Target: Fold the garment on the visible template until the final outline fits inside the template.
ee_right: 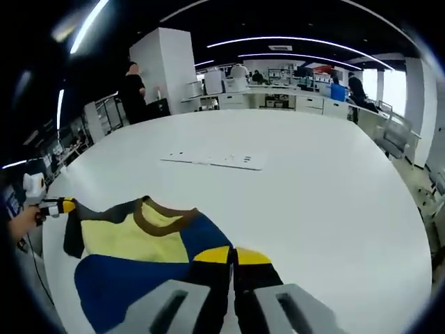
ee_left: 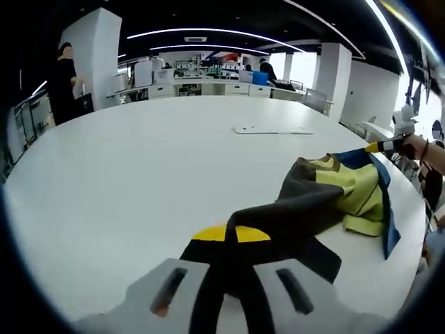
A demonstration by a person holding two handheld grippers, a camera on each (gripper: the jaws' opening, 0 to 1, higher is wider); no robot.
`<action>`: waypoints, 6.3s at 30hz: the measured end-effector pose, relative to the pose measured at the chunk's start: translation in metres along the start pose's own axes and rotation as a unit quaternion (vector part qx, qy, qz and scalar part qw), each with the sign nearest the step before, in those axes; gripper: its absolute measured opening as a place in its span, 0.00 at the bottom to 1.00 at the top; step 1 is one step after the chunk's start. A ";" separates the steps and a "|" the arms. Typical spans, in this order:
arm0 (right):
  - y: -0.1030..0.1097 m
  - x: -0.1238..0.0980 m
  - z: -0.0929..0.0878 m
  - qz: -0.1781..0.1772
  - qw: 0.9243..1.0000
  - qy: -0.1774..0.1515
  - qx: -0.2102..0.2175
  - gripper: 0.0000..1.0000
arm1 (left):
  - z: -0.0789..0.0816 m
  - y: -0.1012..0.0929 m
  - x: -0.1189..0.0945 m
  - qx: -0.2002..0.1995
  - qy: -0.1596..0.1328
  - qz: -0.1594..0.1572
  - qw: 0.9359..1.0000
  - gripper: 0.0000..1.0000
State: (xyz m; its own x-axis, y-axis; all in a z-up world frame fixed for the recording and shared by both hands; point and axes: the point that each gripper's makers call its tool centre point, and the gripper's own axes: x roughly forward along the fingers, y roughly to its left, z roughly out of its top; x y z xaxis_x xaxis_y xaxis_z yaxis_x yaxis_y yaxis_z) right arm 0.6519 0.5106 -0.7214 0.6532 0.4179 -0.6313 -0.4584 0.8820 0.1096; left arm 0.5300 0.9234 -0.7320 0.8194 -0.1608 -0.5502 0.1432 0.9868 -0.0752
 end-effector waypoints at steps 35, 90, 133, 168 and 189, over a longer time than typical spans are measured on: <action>0.060 -0.035 0.000 0.039 0.998 -0.043 0.002 0.54 | 0.040 -0.031 -0.013 0.012 -0.076 -0.016 0.997 0.46; 0.207 -0.056 -0.143 0.116 0.973 0.044 -0.192 0.16 | -0.040 -0.193 0.032 0.091 0.039 -0.160 0.982 0.12; 0.101 -0.144 -0.052 -0.009 0.985 -0.093 -0.146 0.00 | -0.051 -0.222 -0.077 0.128 0.066 -0.190 0.971 0.00; -0.084 -0.190 -0.119 -0.159 0.986 0.008 -0.049 0.00 | -0.068 -0.195 -0.139 0.061 0.086 -0.124 0.987 0.00; -0.142 -0.202 -0.166 -0.207 0.976 0.059 0.007 0.00 | -0.082 -0.161 -0.135 0.056 0.111 -0.073 0.990 0.00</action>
State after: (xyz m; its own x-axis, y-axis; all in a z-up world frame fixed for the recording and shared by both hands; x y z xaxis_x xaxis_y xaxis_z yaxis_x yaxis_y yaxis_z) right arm 0.4848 0.2648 -0.7364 0.7068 -0.0030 -0.7074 -0.1606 0.9732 -0.1645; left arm 0.3511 0.7873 -0.7138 0.6455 -0.2812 -0.7101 0.3210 0.9435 -0.0818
